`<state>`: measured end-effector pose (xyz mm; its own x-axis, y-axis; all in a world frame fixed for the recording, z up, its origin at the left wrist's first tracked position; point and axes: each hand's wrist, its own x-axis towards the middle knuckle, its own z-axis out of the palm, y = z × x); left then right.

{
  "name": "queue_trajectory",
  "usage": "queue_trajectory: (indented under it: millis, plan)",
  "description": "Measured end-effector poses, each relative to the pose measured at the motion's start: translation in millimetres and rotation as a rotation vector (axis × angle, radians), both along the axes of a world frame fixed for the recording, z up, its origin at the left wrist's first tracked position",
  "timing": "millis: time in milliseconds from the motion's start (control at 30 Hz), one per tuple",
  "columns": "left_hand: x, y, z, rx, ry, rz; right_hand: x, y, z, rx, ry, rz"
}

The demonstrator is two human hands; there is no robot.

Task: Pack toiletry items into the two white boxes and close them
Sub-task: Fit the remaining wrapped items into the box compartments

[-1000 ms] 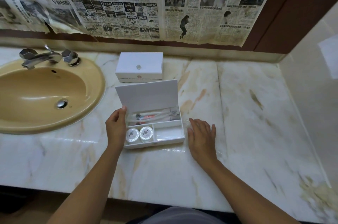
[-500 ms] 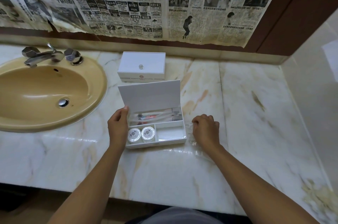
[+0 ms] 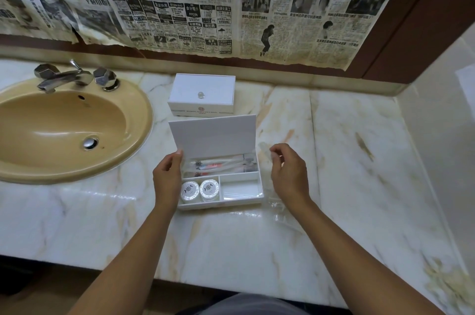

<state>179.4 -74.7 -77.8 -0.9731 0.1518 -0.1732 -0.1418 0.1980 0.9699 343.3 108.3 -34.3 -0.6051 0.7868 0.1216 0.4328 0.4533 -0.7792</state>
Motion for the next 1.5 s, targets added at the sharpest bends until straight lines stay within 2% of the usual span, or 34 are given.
queue_trajectory:
  millis: [100,167,233,400,533,633,767,933,1100,1200,1267,1367,1500]
  plan:
    - [1,0,1,0.001,-0.003,-0.003,-9,-16,7,0.162,-0.041,0.213]
    - [1,0,1,-0.003,-0.005,-0.003,-15,-29,4,0.338,-0.141,0.358]
    - [1,0,1,-0.003,-0.009,-0.003,-18,-41,4,0.413,-0.287,0.472]
    - [1,-1,1,-0.002,-0.018,-0.004,-26,-52,13,0.336,-0.647,0.594]
    - [0,-2,-1,-0.002,-0.028,-0.011,-32,-51,16,0.249,-0.805,0.633]
    - [0,-2,-1,-0.003,-0.025,-0.008,-37,-50,20,0.184,-0.829,0.635]
    - [0,-2,0,0.002,-0.020,-0.007,-39,-51,16,0.134,-0.770,0.596]
    - [-1,-2,-2,0.000,-0.023,-0.008,-36,-55,1,0.027,-0.746,0.670]
    - [-1,-1,0,0.003,-0.020,-0.007,-30,-48,5,0.094,-0.496,0.559]
    - [0,0,1,0.007,-0.020,-0.004,-25,-36,13,0.137,-0.245,0.399]
    - [0,-1,1,0.005,-0.016,-0.007,-19,-24,14,0.142,-0.165,0.284]
    - [1,-1,0,0.002,-0.010,-0.008,-10,-6,9,0.154,-0.260,0.202]
    - [1,0,1,-0.001,-0.003,-0.012,4,8,-4,0.170,-0.633,0.268]
